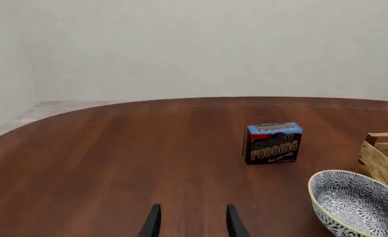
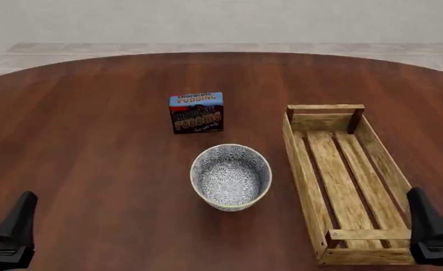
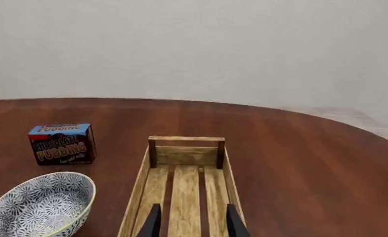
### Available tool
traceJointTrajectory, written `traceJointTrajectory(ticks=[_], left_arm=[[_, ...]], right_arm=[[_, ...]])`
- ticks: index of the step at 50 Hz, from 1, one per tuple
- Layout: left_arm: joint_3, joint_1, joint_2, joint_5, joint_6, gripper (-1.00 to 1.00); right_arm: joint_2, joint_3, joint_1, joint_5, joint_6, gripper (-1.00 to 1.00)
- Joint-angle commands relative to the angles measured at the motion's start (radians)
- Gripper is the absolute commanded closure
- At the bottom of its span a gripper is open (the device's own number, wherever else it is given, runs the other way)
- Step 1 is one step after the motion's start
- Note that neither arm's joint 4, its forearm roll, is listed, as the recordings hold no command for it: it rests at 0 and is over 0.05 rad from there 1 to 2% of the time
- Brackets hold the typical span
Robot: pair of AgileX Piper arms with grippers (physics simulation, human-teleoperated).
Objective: Pick up the bowl on the left and put it in the tray.
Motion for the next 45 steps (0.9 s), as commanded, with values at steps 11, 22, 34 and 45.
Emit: traceJointTrajectory(ticks=[11,22,34,45], left_arm=[[-0.003,0.0,0.005,-0.001,0.0,-1.0],[-0.003,0.0,0.005,-0.001,0.0,-1.0],[-0.003,0.0,0.005,-0.001,0.0,-1.0],[-0.003,0.0,0.005,-0.001,0.0,-1.0]], right_arm=[[0.087,0.017,0.0,-0.081,0.04,-1.0],[0.293,0.004,-0.004,-0.233,0.01,-1.0],[0.364,-0.156,0.029,-0.153,-0.015,-1.0],[0.6,-0.273,0.161,-0.168,0.068,-1.0]])
